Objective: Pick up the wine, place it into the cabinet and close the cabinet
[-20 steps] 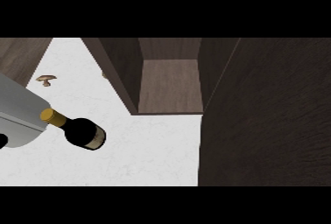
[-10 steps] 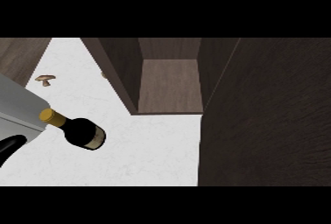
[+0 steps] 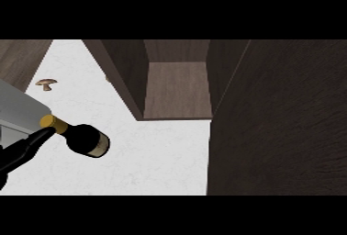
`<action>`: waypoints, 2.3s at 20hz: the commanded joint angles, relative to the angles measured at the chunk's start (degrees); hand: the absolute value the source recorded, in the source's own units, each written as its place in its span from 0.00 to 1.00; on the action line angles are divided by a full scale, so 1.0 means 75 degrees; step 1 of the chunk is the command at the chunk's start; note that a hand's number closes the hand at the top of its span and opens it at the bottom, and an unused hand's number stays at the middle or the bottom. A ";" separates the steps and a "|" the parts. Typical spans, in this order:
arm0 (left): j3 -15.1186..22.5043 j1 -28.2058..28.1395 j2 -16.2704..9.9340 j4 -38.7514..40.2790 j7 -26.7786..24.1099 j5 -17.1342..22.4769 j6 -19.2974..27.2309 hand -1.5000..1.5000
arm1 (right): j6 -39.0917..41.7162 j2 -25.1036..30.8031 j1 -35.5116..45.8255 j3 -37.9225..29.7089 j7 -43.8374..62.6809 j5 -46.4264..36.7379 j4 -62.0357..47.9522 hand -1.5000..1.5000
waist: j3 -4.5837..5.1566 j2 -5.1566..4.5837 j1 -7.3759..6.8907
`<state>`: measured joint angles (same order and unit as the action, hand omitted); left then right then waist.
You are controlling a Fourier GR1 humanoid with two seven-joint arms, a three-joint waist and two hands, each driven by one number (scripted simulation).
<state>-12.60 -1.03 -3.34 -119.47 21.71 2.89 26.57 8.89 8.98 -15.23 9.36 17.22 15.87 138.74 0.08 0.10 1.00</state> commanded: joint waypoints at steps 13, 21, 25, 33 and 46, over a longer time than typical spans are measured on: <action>-0.0580 -0.0800 0.0437 0.3147 -0.3539 0.1106 -0.0965 0.00 | 0.0111 -0.0231 -0.0815 0.0216 0.0368 0.0554 0.1367 0.00 | -0.0002 0.0004 -0.0073; -0.1124 -0.0368 0.0282 0.5011 -0.4436 0.2095 -0.2346 0.00 | 0.0685 -0.0054 -0.1272 -0.0328 -0.0166 0.0958 0.1172 0.00 | -0.0004 0.0005 -0.0036; -0.0802 -0.0482 0.0441 0.5447 -0.4913 0.2176 -0.2673 0.00 | 0.0780 -0.0029 -0.1083 -0.0468 -0.0147 0.1039 0.1046 0.00 | -0.0008 0.0002 -0.0069; -0.1516 0.0791 0.0003 0.8252 -0.6109 0.2778 -0.3867 0.00 | 0.0503 -0.0297 -0.0679 0.0091 0.0049 0.0480 0.0983 0.00 | 0.0002 -0.0018 -0.0041; -0.1997 0.1922 -0.0267 1.0757 -0.7685 0.3186 -0.4594 0.00 | 0.0487 -0.0224 -0.0705 -0.0245 0.0414 0.0832 0.1255 0.00 | 0.0001 -0.0017 -0.0038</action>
<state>-26.35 10.25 -3.31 -43.34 -34.80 25.61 -6.76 15.57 8.03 -19.28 5.89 13.89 18.58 137.63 0.07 -0.03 0.78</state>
